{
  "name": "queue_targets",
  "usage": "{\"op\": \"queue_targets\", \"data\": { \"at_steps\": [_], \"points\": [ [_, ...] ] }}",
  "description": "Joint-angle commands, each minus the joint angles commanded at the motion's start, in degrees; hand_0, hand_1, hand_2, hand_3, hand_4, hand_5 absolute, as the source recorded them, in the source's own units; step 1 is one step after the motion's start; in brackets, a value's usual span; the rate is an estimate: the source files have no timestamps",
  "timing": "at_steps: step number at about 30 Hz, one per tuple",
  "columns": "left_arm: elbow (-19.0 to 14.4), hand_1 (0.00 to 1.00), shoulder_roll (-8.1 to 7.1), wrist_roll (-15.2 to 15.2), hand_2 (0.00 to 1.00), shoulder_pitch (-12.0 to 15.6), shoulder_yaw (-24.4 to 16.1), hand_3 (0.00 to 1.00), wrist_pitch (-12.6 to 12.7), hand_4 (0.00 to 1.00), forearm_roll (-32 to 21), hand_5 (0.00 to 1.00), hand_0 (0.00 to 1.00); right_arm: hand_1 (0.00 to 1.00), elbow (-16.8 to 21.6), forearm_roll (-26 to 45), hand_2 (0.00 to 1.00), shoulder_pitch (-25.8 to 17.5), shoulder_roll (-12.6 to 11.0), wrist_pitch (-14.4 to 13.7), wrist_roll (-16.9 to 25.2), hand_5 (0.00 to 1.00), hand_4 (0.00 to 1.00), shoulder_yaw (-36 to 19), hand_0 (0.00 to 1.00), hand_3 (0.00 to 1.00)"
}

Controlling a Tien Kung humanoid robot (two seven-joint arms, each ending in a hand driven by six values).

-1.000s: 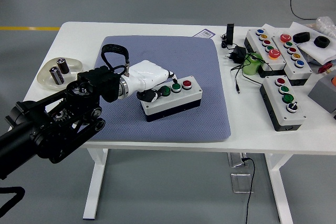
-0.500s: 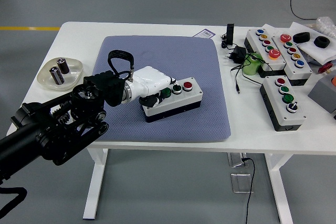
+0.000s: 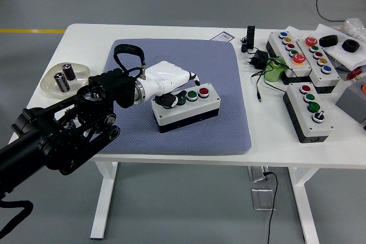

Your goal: Pick up the button,place it on the desk,press the button,press the button

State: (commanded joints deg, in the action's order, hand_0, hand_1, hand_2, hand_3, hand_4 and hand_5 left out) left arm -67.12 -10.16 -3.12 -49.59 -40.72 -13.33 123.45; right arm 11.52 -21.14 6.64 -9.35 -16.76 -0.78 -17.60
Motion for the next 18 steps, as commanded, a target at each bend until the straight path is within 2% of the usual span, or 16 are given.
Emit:
{"op": "queue_targets", "data": {
  "at_steps": [11, 18],
  "points": [
    [5.66, 0.002, 2.72, 0.02, 0.014, -3.28, 2.53, 0.802, -1.07, 0.332, -1.08, 0.002, 0.002, 0.538, 0.03, -0.03, 0.566, 0.24, 0.0, 0.04, 0.02, 0.241, 0.234, 0.12, 0.635, 0.635],
    [7.83, 0.002, 3.23, 0.06, 0.014, -3.32, 3.88, 0.802, -1.1, 0.336, -1.48, 0.002, 0.002, 0.538, 0.03, -0.14, 0.566, 0.19, -0.09, 0.05, 0.06, 0.242, 0.234, 0.03, 0.635, 0.635]
  ]
}}
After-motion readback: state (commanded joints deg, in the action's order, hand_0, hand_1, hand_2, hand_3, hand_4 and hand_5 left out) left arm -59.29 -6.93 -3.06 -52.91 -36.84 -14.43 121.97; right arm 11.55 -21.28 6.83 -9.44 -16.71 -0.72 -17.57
